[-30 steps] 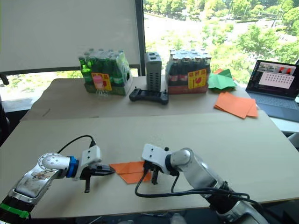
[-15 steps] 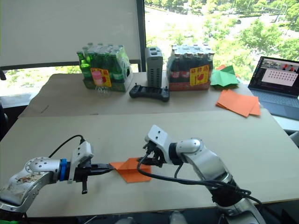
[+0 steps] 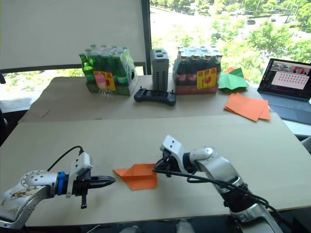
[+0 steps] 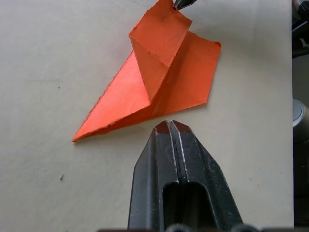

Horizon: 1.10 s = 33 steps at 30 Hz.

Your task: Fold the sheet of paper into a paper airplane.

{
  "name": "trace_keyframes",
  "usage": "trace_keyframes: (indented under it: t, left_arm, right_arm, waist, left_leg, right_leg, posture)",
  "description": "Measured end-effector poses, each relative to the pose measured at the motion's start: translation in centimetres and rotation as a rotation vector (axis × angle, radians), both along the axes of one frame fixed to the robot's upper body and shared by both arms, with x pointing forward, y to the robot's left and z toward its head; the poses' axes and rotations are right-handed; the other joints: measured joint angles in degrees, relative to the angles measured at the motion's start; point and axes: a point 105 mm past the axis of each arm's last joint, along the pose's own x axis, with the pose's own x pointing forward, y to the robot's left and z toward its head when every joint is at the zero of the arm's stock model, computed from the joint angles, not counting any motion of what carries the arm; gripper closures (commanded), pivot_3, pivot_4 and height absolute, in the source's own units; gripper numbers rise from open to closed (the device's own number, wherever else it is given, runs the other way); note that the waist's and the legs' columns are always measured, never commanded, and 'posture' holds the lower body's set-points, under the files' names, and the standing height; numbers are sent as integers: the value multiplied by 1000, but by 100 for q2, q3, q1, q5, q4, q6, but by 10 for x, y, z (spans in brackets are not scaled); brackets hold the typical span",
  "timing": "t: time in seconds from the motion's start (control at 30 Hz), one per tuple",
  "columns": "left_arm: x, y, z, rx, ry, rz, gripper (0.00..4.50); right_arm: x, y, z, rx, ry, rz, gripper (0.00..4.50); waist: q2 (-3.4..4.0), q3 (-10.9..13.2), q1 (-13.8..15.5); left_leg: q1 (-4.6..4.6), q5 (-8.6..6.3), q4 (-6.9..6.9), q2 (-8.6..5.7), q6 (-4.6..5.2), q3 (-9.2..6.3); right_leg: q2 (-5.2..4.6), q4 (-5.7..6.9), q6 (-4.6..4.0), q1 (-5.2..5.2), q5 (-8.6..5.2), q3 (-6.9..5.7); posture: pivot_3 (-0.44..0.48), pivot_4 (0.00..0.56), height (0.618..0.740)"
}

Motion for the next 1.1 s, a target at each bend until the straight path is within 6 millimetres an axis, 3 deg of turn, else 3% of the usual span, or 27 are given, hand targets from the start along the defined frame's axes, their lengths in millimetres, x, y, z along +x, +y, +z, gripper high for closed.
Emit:
trace_keyframes:
  t: [0.17, 0.37, 0.6, 0.83, 0.93, 1.0, 1.1]
  left_arm:
    - [0, -2, 2, 2, -13, -2, 4500]
    - [3, -4, 5, -12, -15, 11, 4500]
    - [27, -2, 27, -92, -58, 80, 4500]
    - [30, -3, 28, -113, -25, 101, 4500]
    - [29, -3, 29, -118, -22, 106, 4500]
    - [28, -3, 28, -116, -18, 110, 4500]
    - [26, -4, 28, -120, -9, 114, 4500]
  right_arm:
    - [-5, 4, -7, -8, 12, 24, 4453]
    - [-6, 10, 7, 21, -83, 55, 4453]
    - [10, 10, 64, 74, -455, 39, 4453]
    - [22, 7, 84, -108, -954, 44, 4453]
    - [28, 2, 84, -255, -1183, 73, 4453]
    - [24, 1, 73, -346, -1297, 147, 4453]
    - [4, 6, 31, -393, -1300, 304, 4453]
  waist:
    - [0, 0, -9]
    - [0, 0, -1]
    - [-1, 0, 3]
    - [-1, 0, -16]
    - [-2, -1, -1]
    - [-3, -1, 1]
    - [-5, -2, 8]
  left_leg:
    - [0, 0, 2, 2, -1, 4]
    - [1, 2, 5, 5, -4, 4]
    - [5, 7, 11, 7, -11, 5]
    - [5, 11, 10, 8, -19, 13]
    - [6, 13, 11, 6, -21, 16]
    - [10, 14, 10, 8, -23, 19]
    - [9, 14, 9, 13, -24, 20]
  right_leg:
    - [0, 1, -3, -1, 3, 1]
    - [4, 4, -5, 0, 5, -1]
    - [10, 7, -6, 3, 7, 0]
    - [12, 14, -12, -2, 10, 4]
    - [12, 16, -14, -2, 12, 5]
    - [16, 17, -15, -1, 12, 6]
    - [21, 17, -16, 1, 11, 9]
  posture:
    - [0, 150, 699]
    - [0, 150, 699]
    - [0, 150, 699]
    - [0, 150, 699]
    - [0, 150, 699]
    - [0, 150, 699]
    - [0, 150, 699]
